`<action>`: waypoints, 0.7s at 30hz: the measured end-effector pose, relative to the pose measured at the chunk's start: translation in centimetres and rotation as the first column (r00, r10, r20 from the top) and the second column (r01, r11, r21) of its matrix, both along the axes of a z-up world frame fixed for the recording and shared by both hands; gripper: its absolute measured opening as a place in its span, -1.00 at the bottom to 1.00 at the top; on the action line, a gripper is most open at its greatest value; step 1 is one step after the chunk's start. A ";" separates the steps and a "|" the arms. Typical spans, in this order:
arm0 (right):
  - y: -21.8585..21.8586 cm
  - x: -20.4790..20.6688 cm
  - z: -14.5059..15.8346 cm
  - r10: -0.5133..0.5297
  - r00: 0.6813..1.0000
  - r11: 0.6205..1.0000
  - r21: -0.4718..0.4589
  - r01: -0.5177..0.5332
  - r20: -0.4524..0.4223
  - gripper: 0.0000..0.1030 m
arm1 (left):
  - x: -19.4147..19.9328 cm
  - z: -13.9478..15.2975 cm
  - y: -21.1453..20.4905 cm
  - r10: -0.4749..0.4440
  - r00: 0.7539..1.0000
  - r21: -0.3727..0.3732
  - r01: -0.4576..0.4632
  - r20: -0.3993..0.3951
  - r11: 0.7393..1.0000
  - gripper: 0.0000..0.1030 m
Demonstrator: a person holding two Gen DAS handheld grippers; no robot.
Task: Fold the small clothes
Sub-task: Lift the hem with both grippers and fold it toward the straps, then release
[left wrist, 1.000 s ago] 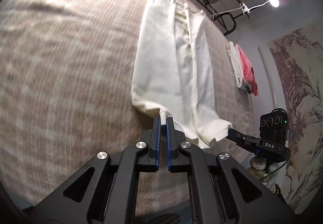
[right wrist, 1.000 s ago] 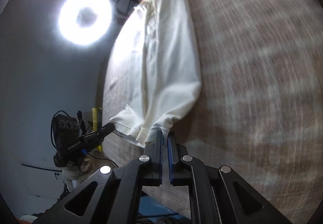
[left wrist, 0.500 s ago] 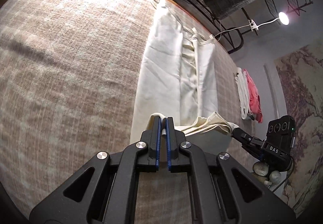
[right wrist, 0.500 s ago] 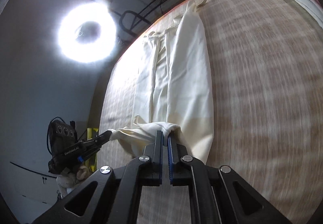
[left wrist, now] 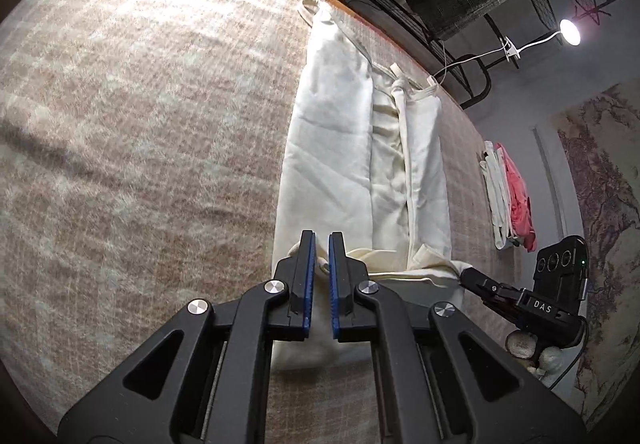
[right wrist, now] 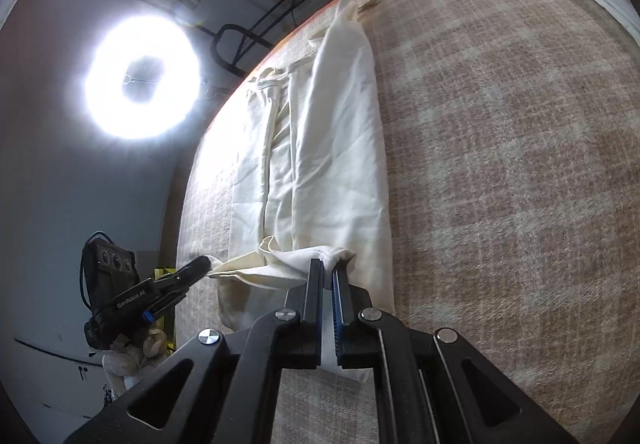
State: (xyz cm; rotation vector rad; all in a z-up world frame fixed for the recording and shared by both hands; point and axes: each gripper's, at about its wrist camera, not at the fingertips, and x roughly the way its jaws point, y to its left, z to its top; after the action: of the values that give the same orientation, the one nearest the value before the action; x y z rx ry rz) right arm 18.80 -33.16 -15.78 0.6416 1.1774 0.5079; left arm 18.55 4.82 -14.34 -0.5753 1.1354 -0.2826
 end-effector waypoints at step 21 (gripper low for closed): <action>3.4 -2.0 0.9 0.232 0.968 0.938 -0.288 -0.195 0.099 -0.49 | -1.5 -1.8 -4.1 -0.192 0.981 0.149 0.189 0.001 0.971 -0.95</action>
State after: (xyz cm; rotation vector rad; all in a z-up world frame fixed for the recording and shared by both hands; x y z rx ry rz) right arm 16.76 -29.77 -14.91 0.2361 1.1716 0.5483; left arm 17.03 0.70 -16.15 -0.3325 1.1880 -0.3637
